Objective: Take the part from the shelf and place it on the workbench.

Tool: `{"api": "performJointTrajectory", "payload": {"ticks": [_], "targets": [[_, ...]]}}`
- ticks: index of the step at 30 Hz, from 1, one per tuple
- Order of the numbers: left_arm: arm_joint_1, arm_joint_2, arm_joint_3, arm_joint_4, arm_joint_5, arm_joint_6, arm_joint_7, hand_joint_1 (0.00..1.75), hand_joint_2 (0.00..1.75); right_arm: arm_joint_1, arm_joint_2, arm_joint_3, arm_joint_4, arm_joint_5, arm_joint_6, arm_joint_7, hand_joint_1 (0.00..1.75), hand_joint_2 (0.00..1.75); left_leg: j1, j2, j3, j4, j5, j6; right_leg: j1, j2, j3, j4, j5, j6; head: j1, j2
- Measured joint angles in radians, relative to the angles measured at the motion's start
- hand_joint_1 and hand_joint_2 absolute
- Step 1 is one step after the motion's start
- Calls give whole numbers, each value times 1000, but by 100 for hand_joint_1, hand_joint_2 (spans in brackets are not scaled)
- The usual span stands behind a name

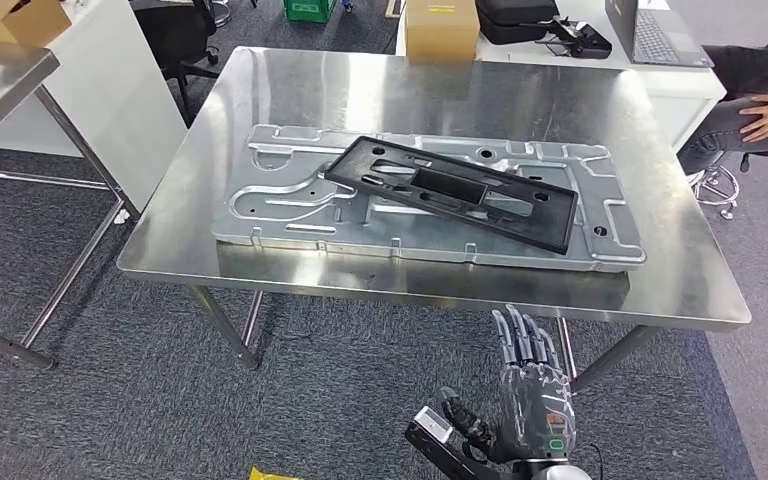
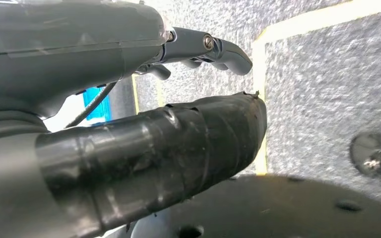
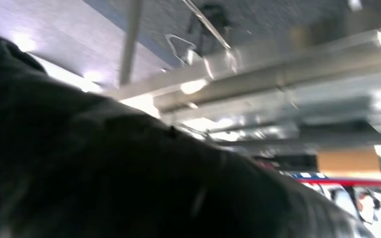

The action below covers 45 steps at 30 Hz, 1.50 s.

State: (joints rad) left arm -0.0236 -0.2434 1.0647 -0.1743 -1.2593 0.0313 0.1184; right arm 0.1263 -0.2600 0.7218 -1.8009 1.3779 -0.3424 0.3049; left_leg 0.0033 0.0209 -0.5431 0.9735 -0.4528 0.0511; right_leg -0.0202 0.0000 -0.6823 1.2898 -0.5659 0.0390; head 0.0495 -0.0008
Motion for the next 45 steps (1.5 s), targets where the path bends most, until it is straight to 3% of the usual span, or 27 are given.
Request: {"api": "performJointTrajectory", "payload": {"ticks": [2,4,6,8,10,12,13,14,15,17,19,21,23,25,27,28,29,31,32,33,35,36,38,40,42,44,45], "targets": [[0,0,0,0,-1,0,-1,0,0,6,-10,0,3,-1,-5,11,0,0,1,0,-31,20,10,-7,-3,-1,91,-104,42,0,0,0],[-1,0,0,0,-2,0,-2,0,0,9,-15,0,4,-1,-8,16,0,0,0,0,-53,41,16,-17,1,0,177,-232,37,-9,-1,0],[-1,0,0,0,-2,0,-2,0,0,14,-19,0,5,-6,-10,29,0,0,-2,-1,-62,49,27,-29,7,1,195,-273,24,-23,-1,0],[-1,1,0,0,-2,0,-2,0,0,20,-25,0,9,-20,-13,52,0,87,-1,-4,-69,53,29,-42,5,-1,180,-275,38,-40,-1,0],[0,2,1,0,-2,2,0,0,0,30,-34,0,17,-43,-24,86,0,175,1,-10,-89,100,-30,-53,0,-5,159,-280,60,-60,-2,0],[1,2,2,0,-1,4,3,0,0,46,-48,0,31,-75,-47,121,0,87,5,-13,-119,211,-130,-61,2,-7,133,-280,81,-69,-4,0],[1,2,4,0,-1,5,6,0,0,57,-57,0,43,-96,-62,135,0,44,6,-13,-127,268,-161,-64,3,-8,119,-278,91,-69,-4,0],[1,2,6,0,0,6,8,0,0,68,-66,0,56,-118,-78,144,0,0,7,-13,-125,304,-167,-65,5,-9,105,-275,101,-68,-4,0],[0,2,8,0,0,6,12,0,0,78,-76,0,72,-143,-97,149,0,0,8,-13,-107,308,-151,-65,6,-10,90,-272,109,-66,-4,0],[-1,2,13,0,1,7,19,0,0,93,-92,1,113,-213,-140,155,0,0,7,-14,-22,217,-99,-55,8,-10,64,-264,126,-62,-4,0],[-6,2,16,0,2,8,25,0,0,103,-102,2,167,-298,-183,157,0,0,2,-16,82,70,-92,-40,10,-10,49,-259,144,-53,-4,0],[-8,1,17,0,3,8,29,0,0,111,-110,6,221,-370,-212,157,0,0,-6,-18,120,-2,-102,-28,8,-11,48,-264,162,-40,-6,0],[-10,-2,21,0,5,8,33,0,0,112,-115,13,282,-463,-232,156,0,0,-6,-15,110,-14,-81,-17,6,-10,49,-272,176,-26,-9,0],[-14,-4,25,0,8,8,43,0,0,101,-107,22,371,-590,-232,146,0,0,-1,-11,92,-27,-52,-1,6,-7,36,-241,127,-17,-9,0],[-16,-4,28,0,9,8,56,0,0,67,-74,16,502,-701,-199,109,0,87,0,-6,62,-31,-25,9,4,-5,12,-142,19,-13,-8,0],[-17,-4,31,0,9,8,62,0,0,43,-43,0,590,-748,-175,74,0,131,-1,-3,45,-28,-13,10,3,-4,3,-83,-21,-11,-8,0],[-18,-4,34,0,9,8,67,0,0,20,-11,-25,680,-784,-154,36,0,175,-2,-1,28,-25,-2,9,2,-4,2,-36,-37,-9,-7,0],[-21,-6,39,0,11,8,73,0,0,-18,58,-95,870,-847,-114,-29,0,175,-1,-6,-11,-9,18,4,-3,-3,38,-19,5,-5,-8,0],[-23,-7,41,0,12,7,74,0,0,-30,88,-129,959,-869,-96,-45,0,175,-1,-14,-32,3,25,-1,-6,3,81,-58,36,-5,-8,0],[-25,-8,41,0,12,6,73,0,0,-40,115,-159,1043,-885,-80,-53,0,175,0,-24,-52,17,32,-5,-9,19,132,-120,46,-6,-8,0],[-28,-8,42,0,13,4,69,0,0,-51,156,-201,1174,-896,-64,-60,0,175,-1,-44,-81,43,43,-17,-10,52,220,-247,16,-12,-8,0],[-28,-8,43,0,13,3,67,0,0,-55,172,-216,1221,-898,-61,-62,0,175,-2,-52,-88,49,49,-24,-8,60,237,-279,-4,-16,-9,0],[-24,-8,45,0,13,2,64,0,0,-65,200,-240,1295,-900,-56,-64,0,175,-1,-65,-97,49,65,-39,-5,48,232,-288,-3,-29,-9,0],[-22,-8,46,0,12,0,68,0,0,-81,223,-261,1356,-917,-22,-51,0,175,4,-62,-113,69,38,-49,-8,29,214,-290,16,-48,-10,0],[-22,-8,47,0,3,-7,78,0,0,-91,243,-288,1419,-957,56,-20,0,175,8,-44,-141,157,-61,-59,-8,6,190,-291,37,-61,-13,0],[-22,-8,45,0,-10,-13,89,0,0,-93,269,-325,1480,-1015,136,12,0,175,11,-33,-164,284,-142,-70,-5,-21,164,-289,56,-63,-15,0],[-22,-8,44,0,-16,-15,91,0,0,-93,284,-344,1506,-1043,161,25,0,175,13,-30,-164,327,-147,-73,-3,-34,150,-286,65,-62,-14,0]]}}
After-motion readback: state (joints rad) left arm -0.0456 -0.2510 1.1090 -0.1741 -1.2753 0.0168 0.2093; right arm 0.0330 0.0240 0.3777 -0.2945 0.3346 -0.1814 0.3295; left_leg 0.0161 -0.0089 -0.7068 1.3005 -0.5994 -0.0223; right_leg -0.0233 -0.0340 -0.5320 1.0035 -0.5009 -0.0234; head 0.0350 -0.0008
